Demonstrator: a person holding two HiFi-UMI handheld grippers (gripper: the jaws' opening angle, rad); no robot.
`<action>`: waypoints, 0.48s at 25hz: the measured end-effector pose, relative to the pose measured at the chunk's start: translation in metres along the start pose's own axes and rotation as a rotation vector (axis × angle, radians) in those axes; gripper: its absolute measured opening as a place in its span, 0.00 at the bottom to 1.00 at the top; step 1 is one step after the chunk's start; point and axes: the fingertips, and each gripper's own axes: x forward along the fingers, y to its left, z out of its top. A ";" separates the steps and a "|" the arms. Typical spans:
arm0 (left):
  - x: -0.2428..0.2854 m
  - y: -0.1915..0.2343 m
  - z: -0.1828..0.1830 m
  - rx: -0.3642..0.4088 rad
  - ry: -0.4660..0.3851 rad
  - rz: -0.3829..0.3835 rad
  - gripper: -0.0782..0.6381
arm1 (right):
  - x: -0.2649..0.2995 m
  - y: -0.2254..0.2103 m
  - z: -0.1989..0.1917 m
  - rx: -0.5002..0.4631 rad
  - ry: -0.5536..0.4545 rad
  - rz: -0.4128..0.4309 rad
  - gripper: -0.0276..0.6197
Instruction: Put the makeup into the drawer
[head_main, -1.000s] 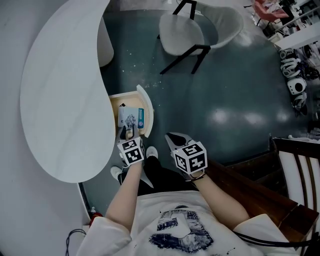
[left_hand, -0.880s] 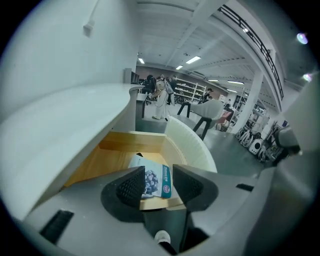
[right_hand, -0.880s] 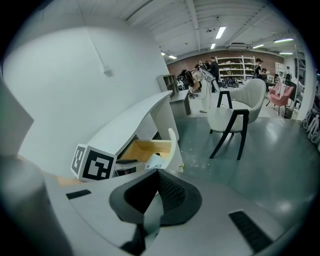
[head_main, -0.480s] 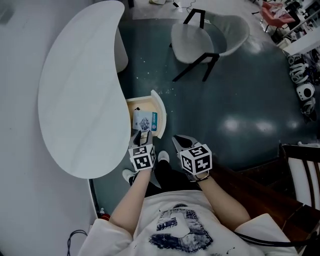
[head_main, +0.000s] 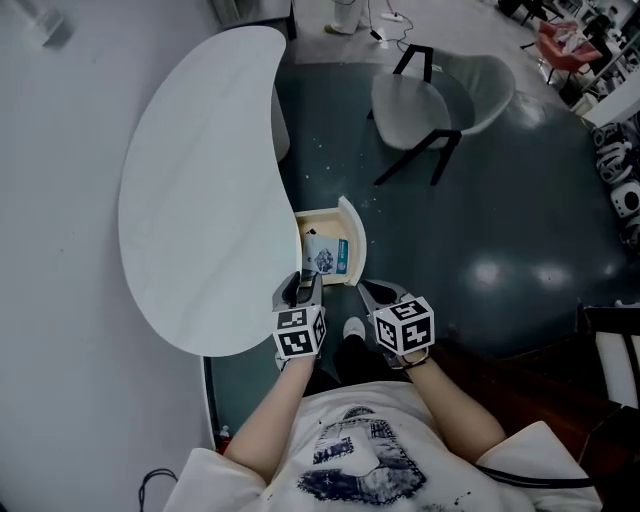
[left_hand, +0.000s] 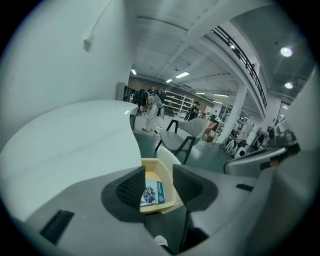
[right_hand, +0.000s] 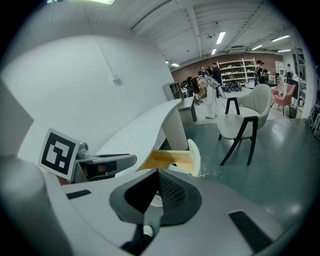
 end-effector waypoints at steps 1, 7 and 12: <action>-0.006 0.006 0.005 0.002 -0.009 0.001 0.38 | 0.002 0.007 0.003 -0.004 -0.005 0.001 0.07; -0.044 0.047 0.025 0.019 -0.050 -0.005 0.38 | 0.017 0.053 0.013 -0.011 -0.028 -0.003 0.07; -0.078 0.090 0.031 0.024 -0.066 0.005 0.38 | 0.030 0.102 0.016 -0.020 -0.039 0.006 0.07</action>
